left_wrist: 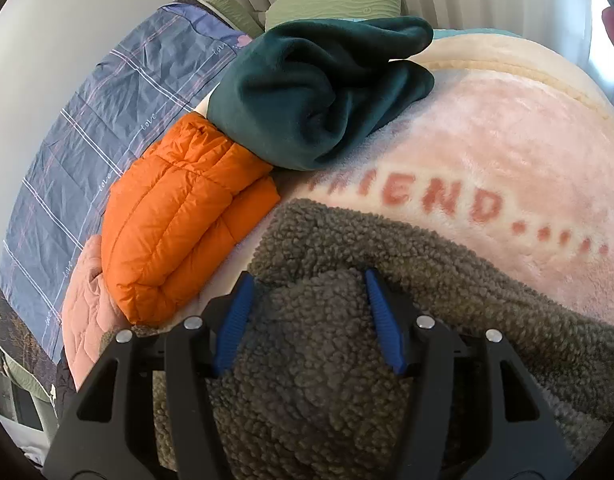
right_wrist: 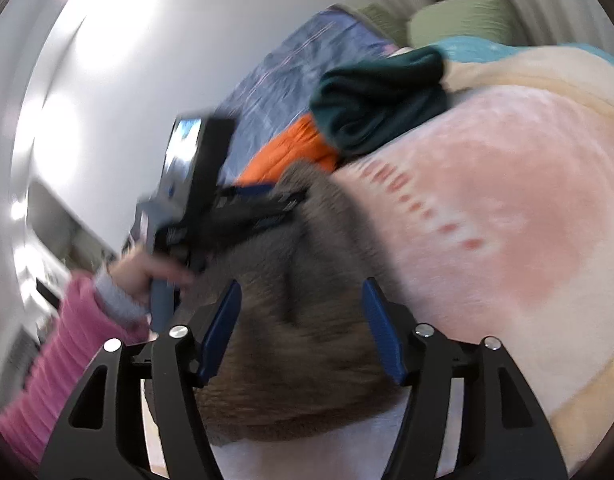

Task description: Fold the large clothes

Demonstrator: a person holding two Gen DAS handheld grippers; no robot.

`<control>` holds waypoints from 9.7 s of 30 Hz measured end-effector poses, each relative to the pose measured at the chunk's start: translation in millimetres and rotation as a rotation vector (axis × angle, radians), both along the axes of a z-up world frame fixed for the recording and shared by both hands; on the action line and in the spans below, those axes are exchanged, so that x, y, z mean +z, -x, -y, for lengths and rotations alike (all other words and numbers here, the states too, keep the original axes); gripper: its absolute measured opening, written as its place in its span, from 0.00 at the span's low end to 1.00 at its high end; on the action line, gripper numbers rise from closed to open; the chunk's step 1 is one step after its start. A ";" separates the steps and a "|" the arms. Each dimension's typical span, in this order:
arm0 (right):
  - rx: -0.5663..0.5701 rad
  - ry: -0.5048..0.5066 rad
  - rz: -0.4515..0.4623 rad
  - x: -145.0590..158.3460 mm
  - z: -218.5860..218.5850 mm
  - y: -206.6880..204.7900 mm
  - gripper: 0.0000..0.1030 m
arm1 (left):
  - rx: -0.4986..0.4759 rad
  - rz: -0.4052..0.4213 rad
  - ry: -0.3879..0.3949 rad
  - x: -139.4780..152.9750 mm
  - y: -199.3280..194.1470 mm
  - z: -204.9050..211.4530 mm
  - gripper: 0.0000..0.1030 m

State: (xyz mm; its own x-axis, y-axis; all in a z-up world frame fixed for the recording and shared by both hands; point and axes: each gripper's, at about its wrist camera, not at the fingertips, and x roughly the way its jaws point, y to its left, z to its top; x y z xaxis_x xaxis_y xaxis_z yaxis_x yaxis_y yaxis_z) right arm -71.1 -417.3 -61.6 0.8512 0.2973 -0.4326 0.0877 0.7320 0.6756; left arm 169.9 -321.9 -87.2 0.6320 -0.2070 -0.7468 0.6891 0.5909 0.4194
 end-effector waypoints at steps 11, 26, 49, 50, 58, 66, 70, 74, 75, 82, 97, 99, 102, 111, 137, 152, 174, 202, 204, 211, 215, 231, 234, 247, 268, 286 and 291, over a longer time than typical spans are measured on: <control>0.107 -0.240 -0.189 -49.3 10.9 -39.9 0.75 | -0.001 -0.025 0.020 0.9 -5.2 -3.5 0.57; 0.167 -0.306 -0.262 -56.0 5.3 -63.0 0.75 | -0.002 -0.038 0.043 3.4 -6.3 -6.4 0.57; 0.109 -0.176 -0.158 -59.4 -9.5 -55.8 0.39 | 0.253 -0.170 0.554 58.1 -26.8 -188.8 0.90; 0.109 -0.175 -0.158 -59.4 -9.5 -55.6 0.39 | 0.268 -0.213 0.576 48.1 -28.8 -206.5 0.90; 0.095 -0.175 -0.164 -59.5 -9.2 -53.3 0.42 | 0.325 -0.611 0.860 -20.0 -64.0 -251.0 0.98; 0.082 -0.177 -0.171 -62.7 -11.2 -54.3 0.44 | 0.294 -0.657 0.927 -40.1 -94.1 -226.9 0.98; 0.081 -0.177 -0.175 -62.9 -11.3 -54.2 0.45 | 0.266 -0.655 0.950 -44.6 -103.0 -225.9 0.98; 0.080 -0.178 -0.177 -62.7 -10.9 -54.2 0.45 | 0.250 -0.668 0.992 -50.9 -109.0 -223.8 0.98; 0.079 -0.178 -0.177 -62.6 -11.0 -54.2 0.45 | 0.250 -0.675 1.003 -52.8 -110.7 -222.8 0.98; 0.079 -0.180 -0.177 -62.7 -10.7 -53.8 0.45 | 0.230 -0.743 1.050 -70.1 -120.0 -227.1 0.98; 0.109 -0.080 0.060 -7.7 -27.5 -15.3 0.26 | 0.047 -0.425 1.149 -4.6 -52.4 -231.8 0.65; 0.127 -0.089 0.086 2.4 -32.0 -4.5 0.26 | 0.021 -0.382 1.152 10.7 -36.0 -236.9 0.64; 0.163 -0.067 0.119 20.2 -41.5 9.5 0.26 | -0.010 -0.298 1.157 38.1 -5.2 -254.6 0.64; 0.392 0.010 0.176 69.1 -109.0 27.7 0.25 | 0.103 -0.146 1.265 62.3 96.0 -360.4 0.63; 1.090 -0.078 0.070 91.7 -544.6 -245.4 0.25 | 0.689 0.312 1.057 160.5 53.0 -741.8 0.63; 0.831 0.282 -0.079 -28.3 -628.8 -364.3 0.25 | 1.061 0.245 0.601 17.6 -127.9 -759.7 0.52; 0.732 0.606 0.169 43.4 -524.4 -216.4 0.66 | 0.980 0.323 0.763 23.8 -20.5 -687.9 0.94; 0.458 0.652 0.296 117.9 -386.3 -15.9 0.98 | 0.728 0.370 0.712 74.5 239.4 -453.5 0.98; 0.464 0.657 0.292 115.3 -384.9 -8.0 0.99 | 0.728 0.371 0.659 72.2 251.9 -441.8 0.98; 0.462 0.668 0.275 109.1 -381.4 11.6 0.99 | 0.763 0.340 0.629 64.9 280.1 -425.9 0.98; 0.458 0.679 0.274 107.6 -379.8 19.3 0.99 | 0.832 0.331 0.595 61.7 287.6 -427.1 0.98; 0.394 0.649 0.285 103.7 -365.0 30.7 0.99 | 0.838 0.346 0.567 63.5 300.5 -409.3 0.98; 0.395 0.622 0.281 102.9 -361.9 28.7 0.99 | 0.838 0.341 0.568 62.3 300.6 -406.9 0.98; 0.479 0.632 0.260 94.8 -375.9 25.9 0.99 | 0.868 0.326 0.572 56.2 295.2 -408.8 0.98; 0.491 0.627 0.198 86.1 -376.6 10.3 0.99 | 0.889 0.303 0.568 45.9 281.9 -410.5 0.98; 0.479 0.636 0.180 83.4 -374.3 7.4 0.99 | 0.897 0.292 0.591 42.5 284.4 -411.5 0.98; 0.479 0.645 0.184 84.0 -376.3 8.9 0.99 | 0.896 0.291 0.589 42.1 286.3 -411.8 0.98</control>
